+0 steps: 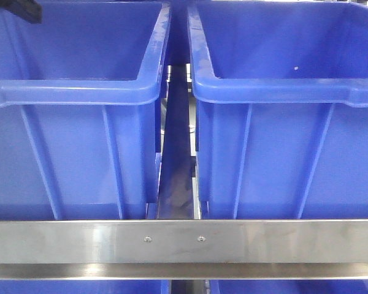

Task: Sort and place red and blue blocks on shelf
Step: 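Open both grippers to drop the cubes into the bins, then close both empty grippers above the bins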

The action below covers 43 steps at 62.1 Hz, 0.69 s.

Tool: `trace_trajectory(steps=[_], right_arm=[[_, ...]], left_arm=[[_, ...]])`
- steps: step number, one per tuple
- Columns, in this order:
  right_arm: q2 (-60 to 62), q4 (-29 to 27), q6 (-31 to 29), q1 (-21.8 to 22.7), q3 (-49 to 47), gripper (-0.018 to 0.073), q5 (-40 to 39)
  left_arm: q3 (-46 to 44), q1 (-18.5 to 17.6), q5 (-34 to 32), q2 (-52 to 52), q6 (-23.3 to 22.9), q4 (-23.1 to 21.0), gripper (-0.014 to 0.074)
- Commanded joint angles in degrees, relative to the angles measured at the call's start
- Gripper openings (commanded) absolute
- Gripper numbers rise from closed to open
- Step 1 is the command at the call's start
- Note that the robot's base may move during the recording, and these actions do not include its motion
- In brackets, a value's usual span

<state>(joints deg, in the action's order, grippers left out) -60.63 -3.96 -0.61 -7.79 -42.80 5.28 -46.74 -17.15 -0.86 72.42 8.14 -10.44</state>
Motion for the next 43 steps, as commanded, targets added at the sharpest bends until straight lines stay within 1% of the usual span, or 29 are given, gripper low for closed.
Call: trace_trajectory(steps=[1,6,13,16,18,20,22,28,29,32,35,36,43], right_arm=[[0.8,0.5,-0.5,-0.1,-2.2,0.0619,-4.9],[1.1,0.5,-0.5,0.0,-2.2,0.0619,-6.1],[2.9,0.5,-0.5,0.0,-2.2,0.0613,-6.0],[4.2,0.5,-0.5,0.0,-2.2,0.0578,-5.3],[5.1,0.5,-0.5,0.0,-2.2,0.0543,-4.8],[6.2,0.5,-0.5,0.0,-2.2,0.0499,-4.3],[7.1,0.6,-0.5,0.0,-2.2,0.0430,-3.6],[10.1,1.4,-0.5,0.0,-2.2,0.0194,-1.5],[10.4,1.6,-0.5,0.0,-2.2,0.0134,-1.0],[11.6,1.6,-0.5,0.0,-2.2,0.0024,-0.1],[12.5,1.5,-0.5,0.0,-2.2,0.0071,0.6],[12.6,1.5,-0.5,0.0,-2.2,0.0075,0.9],[13.5,1.4,-0.5,0.0,-2.1,0.0048,3.2]], left_arm=[[-2.0,-0.3,-4.3,-3.2,0.1,-0.6,0.0470],[-2.0,0.3,-4.3,-4.5,0.1,-0.4,0.0384],[-2.0,1.5,-3.8,-6.6,0.1,-0.4,0.0229],[-2.0,2.3,-3.0,-7.7,0.1,-0.4,0.0143],[-2.0,2.9,-2.5,-8.2,0.1,-0.4,0.0113],[-2.0,3.4,-1.9,-9.0,0.1,-0.4,0.0128],[-2.0,4.1,-1.0,-9.8,0.1,-0.4,0.0132],[-2.0,5.6,0.9,-11.6,0.1,-0.4,0.0127],[-2.0,5.9,1.6,-11.9,0.1,-0.4,0.0127],[-2.0,6.7,2.4,-12.6,0.1,-0.4,0.0127],[-2.0,7.6,3.6,-13.2,0.1,-0.4,0.0126],[-1.8,7.9,3.8,-13.3,0.1,-0.4,0.0127],[-1.0,9.9,4.9,-14.7,0.1,-0.4,0.0127]])
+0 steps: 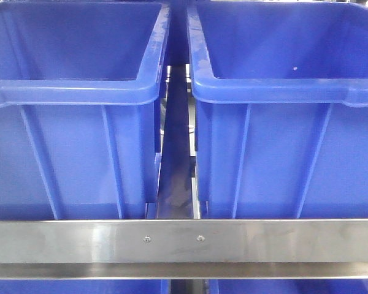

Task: Sort and place red and blue blocks on shelf
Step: 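Close both empty grippers above the bins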

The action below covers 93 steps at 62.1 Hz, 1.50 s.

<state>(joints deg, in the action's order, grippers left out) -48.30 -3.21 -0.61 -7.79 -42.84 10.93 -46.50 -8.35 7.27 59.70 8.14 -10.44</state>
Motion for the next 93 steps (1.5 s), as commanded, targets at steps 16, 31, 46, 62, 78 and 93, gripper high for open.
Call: trace_trajectory(steps=[16,31,46,62,78,93], right_arm=[[4.5,-0.9,0.6,0.1,-1.4,0.0045,2.1],[11.0,-0.9,1.0,0.1,4.7,0.0045,-2.7],[21.4,-0.9,1.0,0.1,11.9,0.0045,-4.3],[29.5,-0.9,1.0,0.1,15.5,0.0045,-4.3],[29.6,-0.9,1.0,0.1,15.5,0.0045,-4.3],[29.6,-0.9,1.0,0.1,15.5,0.0045,-4.3]], left_arm=[[6.5,1.5,-4.6,-10.1,0.1,-0.4,0.0127],[18.0,1.5,-11.0,-20.2,0.1,-0.7,0.0127],[23.2,1.5,-11.1,-29.8,0.1,-3.0,0.0127],[23.8,1.5,-12.9,-35.4,0.1,-2.9,0.0127],[23.8,1.5,-15.2,-35.3,0.1,-2.9,0.0126],[23.8,1.5,-15.2,-35.2,0.1,-2.9,0.0126]])
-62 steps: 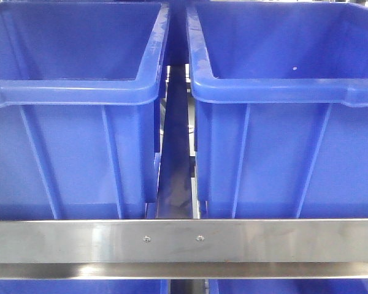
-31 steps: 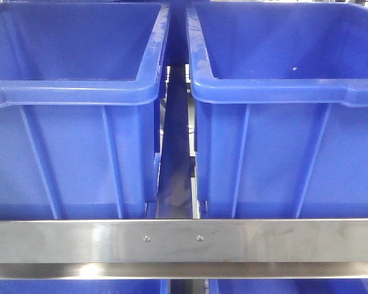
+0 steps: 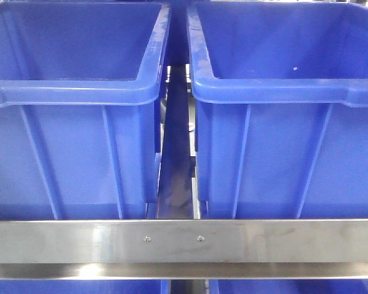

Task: Sort and place red and blue blocks on shelf
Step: 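Close both empty grippers above the bins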

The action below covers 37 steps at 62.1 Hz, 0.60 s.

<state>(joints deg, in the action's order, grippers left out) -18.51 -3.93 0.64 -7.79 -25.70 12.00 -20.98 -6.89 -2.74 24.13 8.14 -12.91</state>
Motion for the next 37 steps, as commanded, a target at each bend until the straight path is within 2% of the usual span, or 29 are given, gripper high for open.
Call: trace_trajectory(steps=[1,24,37], right_arm=[[-0.2,-0.2,-0.2,0.1,-1.6,0.0045,-5.4],[-0.1,-0.2,-0.2,0.1,-0.5,0.0045,-5.9],[0.0,0.0,-0.2,3.5,3.1,0.0045,-5.7]], left_arm=[[-1.7,0.1,-5.2,0.4,0.1,-0.5,0.0126],[-1.7,0.1,-5.2,0.4,0.1,-0.5,0.0127],[-1.7,0.1,-5.2,0.4,0.1,-0.5,0.0126]])
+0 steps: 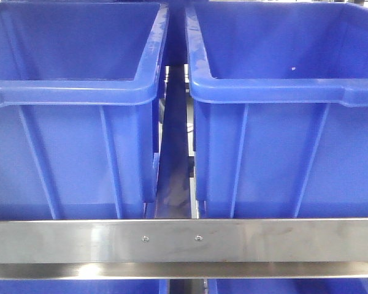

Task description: Sort and place red and blue blocks on shelf

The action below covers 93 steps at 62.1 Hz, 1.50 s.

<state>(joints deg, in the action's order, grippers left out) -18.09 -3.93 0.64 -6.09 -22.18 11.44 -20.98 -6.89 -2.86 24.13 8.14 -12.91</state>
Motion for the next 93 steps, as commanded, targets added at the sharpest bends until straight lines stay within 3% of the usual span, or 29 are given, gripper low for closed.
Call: trace_trajectory(steps=[1,17,43,51,63,93], right_arm=[[-0.4,0.0,-0.2,2.0,-0.2,0.0045,-5.4],[5.1,0.5,-0.2,3.0,6.7,0.0045,-11.9],[20.1,0.5,-0.2,5.1,18.9,0.0045,-12.4],[19.9,0.5,-0.2,6.6,22.7,0.0045,-17.9],[19.9,0.5,-0.2,6.5,22.6,0.0045,-20.3],[19.9,0.5,-0.2,6.5,22.6,0.0045,-16.8]], left_arm=[[-1.7,0.1,-5.1,0.4,0.1,-0.5,0.0126],[-1.7,0.1,-5.1,0.4,0.1,-0.5,0.0126],[-1.7,0.1,-5.1,0.4,0.1,-0.5,0.0126],[-1.7,0.1,-5.3,0.5,0.1,-0.5,0.0126],[-1.7,0.1,-5.3,0.6,0.1,-0.5,0.0126],[-1.7,0.1,-5.3,0.6,0.1,-0.5,0.0126]])
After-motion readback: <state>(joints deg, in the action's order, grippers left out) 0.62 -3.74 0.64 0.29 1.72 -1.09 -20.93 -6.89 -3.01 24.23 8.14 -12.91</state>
